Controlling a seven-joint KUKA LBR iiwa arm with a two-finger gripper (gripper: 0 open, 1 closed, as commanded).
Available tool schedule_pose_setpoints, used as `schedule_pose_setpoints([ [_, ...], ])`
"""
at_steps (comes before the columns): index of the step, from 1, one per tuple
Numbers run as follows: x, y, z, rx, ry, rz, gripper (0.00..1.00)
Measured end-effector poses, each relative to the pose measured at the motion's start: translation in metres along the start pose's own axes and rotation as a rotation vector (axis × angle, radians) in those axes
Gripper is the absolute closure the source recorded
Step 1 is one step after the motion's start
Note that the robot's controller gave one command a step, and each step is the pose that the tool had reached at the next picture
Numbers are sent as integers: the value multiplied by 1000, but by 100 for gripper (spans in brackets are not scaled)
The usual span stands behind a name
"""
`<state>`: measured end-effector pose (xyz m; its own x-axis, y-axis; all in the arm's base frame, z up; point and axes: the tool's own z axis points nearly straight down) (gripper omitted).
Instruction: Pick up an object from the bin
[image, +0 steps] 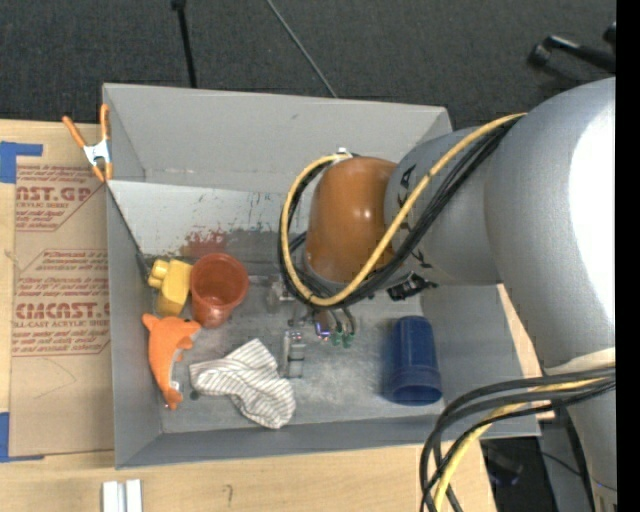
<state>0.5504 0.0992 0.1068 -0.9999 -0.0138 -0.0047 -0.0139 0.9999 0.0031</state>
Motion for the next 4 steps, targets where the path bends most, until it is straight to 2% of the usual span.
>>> schedule_pose_setpoints([
  [1, 23, 9, -3, 1, 10, -192, 0],
  [2, 39, 43, 37, 1, 6, -134, 100],
  [3, 39, 43, 37, 1, 6, -134, 100],
  [4, 59, 28, -158, 1, -2, -119, 100],
])
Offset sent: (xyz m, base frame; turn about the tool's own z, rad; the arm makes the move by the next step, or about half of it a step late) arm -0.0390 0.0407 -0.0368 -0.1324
